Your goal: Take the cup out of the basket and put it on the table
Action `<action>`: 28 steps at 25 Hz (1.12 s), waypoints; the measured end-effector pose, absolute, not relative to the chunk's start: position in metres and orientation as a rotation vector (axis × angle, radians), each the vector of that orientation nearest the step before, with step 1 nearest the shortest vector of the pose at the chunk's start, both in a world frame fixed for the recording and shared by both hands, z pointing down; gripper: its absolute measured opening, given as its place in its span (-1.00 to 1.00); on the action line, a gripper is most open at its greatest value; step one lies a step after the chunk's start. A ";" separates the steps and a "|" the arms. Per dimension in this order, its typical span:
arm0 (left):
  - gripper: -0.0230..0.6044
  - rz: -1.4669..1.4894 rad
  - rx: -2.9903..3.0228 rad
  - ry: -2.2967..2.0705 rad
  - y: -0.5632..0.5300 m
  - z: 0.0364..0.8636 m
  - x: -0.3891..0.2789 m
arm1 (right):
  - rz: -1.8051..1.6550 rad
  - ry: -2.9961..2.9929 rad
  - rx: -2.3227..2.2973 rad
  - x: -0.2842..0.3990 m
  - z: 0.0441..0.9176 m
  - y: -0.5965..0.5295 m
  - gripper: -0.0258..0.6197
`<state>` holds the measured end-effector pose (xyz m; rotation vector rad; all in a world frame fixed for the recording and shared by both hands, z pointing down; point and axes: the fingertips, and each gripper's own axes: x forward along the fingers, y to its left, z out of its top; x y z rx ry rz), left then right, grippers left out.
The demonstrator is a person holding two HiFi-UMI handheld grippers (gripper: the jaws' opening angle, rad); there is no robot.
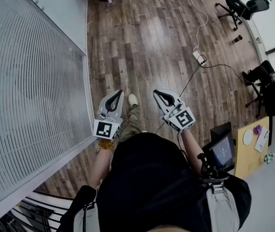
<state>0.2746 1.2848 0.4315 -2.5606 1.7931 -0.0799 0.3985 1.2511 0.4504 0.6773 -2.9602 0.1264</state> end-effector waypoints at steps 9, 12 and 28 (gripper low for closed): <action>-0.91 -0.018 -2.558 1.768 1.138 0.412 0.199 | 0.061 -2.978 0.544 0.306 0.436 1.111 -0.88; -0.91 -0.037 -2.570 1.744 1.092 0.406 0.185 | 0.067 -3.007 0.550 0.288 0.428 1.067 -0.88; -0.91 -0.130 -2.521 1.785 0.859 0.441 0.150 | 0.059 -3.020 0.508 0.250 0.463 0.817 -0.88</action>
